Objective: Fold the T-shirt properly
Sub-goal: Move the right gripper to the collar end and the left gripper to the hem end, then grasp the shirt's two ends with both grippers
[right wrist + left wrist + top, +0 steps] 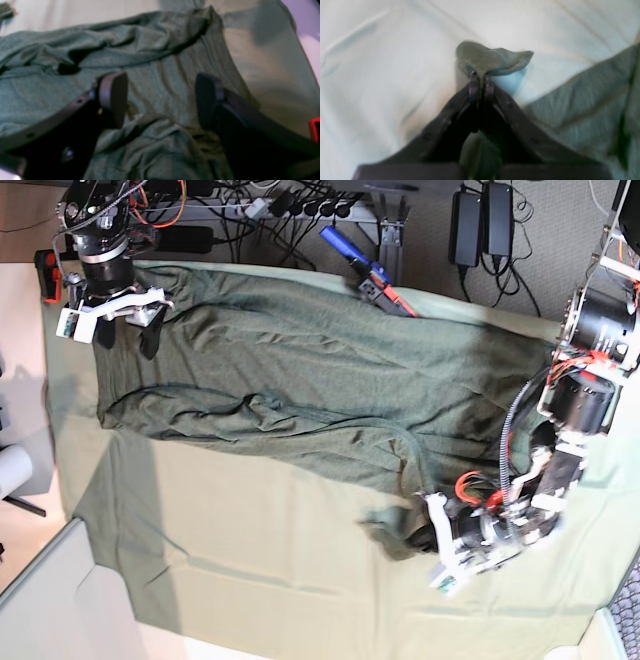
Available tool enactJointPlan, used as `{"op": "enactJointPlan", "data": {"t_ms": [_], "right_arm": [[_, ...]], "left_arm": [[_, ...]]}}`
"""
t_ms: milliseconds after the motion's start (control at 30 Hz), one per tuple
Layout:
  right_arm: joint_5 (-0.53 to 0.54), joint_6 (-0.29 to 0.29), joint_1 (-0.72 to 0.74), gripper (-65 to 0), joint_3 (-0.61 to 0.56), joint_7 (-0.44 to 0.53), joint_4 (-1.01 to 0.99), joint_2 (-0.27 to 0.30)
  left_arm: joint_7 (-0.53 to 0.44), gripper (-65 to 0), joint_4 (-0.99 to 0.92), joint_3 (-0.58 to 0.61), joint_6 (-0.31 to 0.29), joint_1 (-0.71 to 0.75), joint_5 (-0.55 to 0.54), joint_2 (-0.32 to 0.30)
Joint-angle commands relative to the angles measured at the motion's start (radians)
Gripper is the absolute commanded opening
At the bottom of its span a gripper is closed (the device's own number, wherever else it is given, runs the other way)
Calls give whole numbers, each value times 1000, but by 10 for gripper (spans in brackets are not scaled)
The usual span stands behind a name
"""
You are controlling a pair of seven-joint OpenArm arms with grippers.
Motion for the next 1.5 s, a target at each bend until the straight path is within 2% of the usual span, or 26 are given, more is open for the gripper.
{"op": "enactJointPlan", "data": {"t_ms": [0,133,300,467,733,1033,1067,1167,1200,1233,1333,1467], "right_arm": [[14,3,2,-232,8,31,19,14],[15,3,2,-232,8,30,19,14],[16,3,3,-232,8,31,19,14],[16,3,2,-232,8,34,19,20],[15,3,3,-232,8,38,19,61],[15,3,3,-232,8,42,19,63],[15,3,3,-232,8,47,19,64],[11,3,4,-232,8,69,19,64],[8,3,6,-232,8,77,19,64],[1,3,11,-232,8,82,19,64],[-34,0,43,-232,8,82,12,74],[-51,-5,119,-232,8,82,-34,125]], "left_arm": [[-3,-650,56,-22,-37,-11,-43,-23],[27,-650,228,-61,-91,102,-131,-111],[32,-650,463,-105,-93,261,-166,-209],[43,-650,640,-185,-93,409,-183,-264],[39,-650,674,-293,-94,532,-183,-274],[37,-650,674,-300,-114,605,-183,-274],[39,-616,674,-300,-114,612,-191,-274],[56,-387,674,-300,-114,631,-229,-274],[66,-329,674,-300,-114,634,-246,-274],[80,-303,674,-300,-114,634,-263,-274],[115,-303,680,-312,-114,634,-308,-274],[118,-304,729,-362,-114,634,-359,-275]]}}
